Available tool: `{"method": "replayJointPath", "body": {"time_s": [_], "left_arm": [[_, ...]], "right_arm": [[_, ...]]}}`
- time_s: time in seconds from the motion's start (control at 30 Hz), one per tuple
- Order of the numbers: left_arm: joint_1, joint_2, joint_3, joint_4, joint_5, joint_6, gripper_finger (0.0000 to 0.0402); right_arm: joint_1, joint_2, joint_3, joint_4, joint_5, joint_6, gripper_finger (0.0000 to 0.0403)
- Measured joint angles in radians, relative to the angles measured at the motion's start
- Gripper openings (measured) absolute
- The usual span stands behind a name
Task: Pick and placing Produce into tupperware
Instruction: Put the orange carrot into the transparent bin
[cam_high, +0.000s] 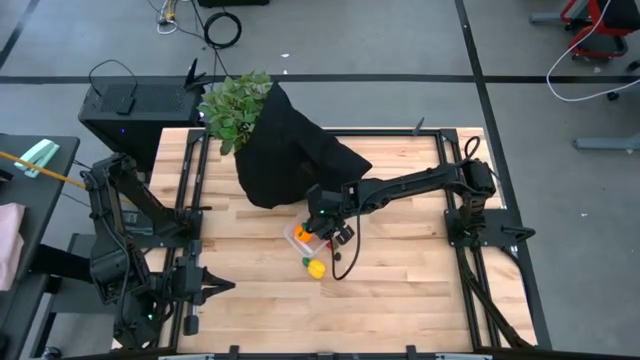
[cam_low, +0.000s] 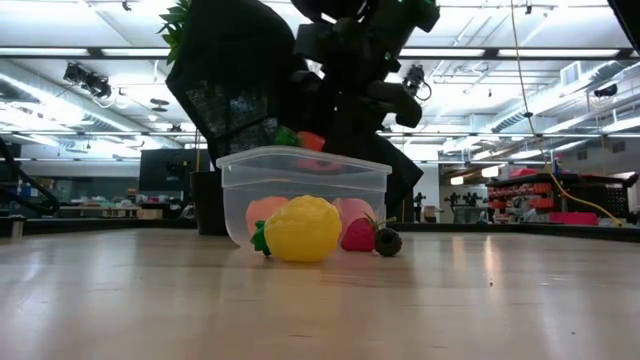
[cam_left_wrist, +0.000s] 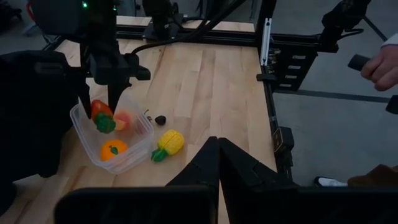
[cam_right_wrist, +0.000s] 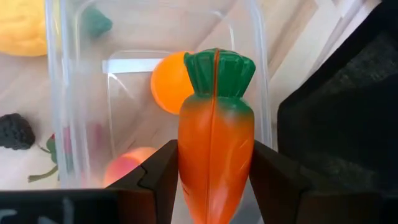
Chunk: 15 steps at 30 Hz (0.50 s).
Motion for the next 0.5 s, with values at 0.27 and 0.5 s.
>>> {"method": "replayJointPath", "body": {"time_s": [0.27,0.5], "left_arm": [[0.0,0.0,0.0,-0.001,0.001,0.001,0.0023],[0.0,0.0,0.0,-0.001,0.001,0.001,0.0015]], "right_arm": [[-0.001,0.0,0.0,0.009,-0.011,-0.013,0.0178],[-0.01,0.0,0.0,0.01,-0.036,-0.016,0.0178]]}}
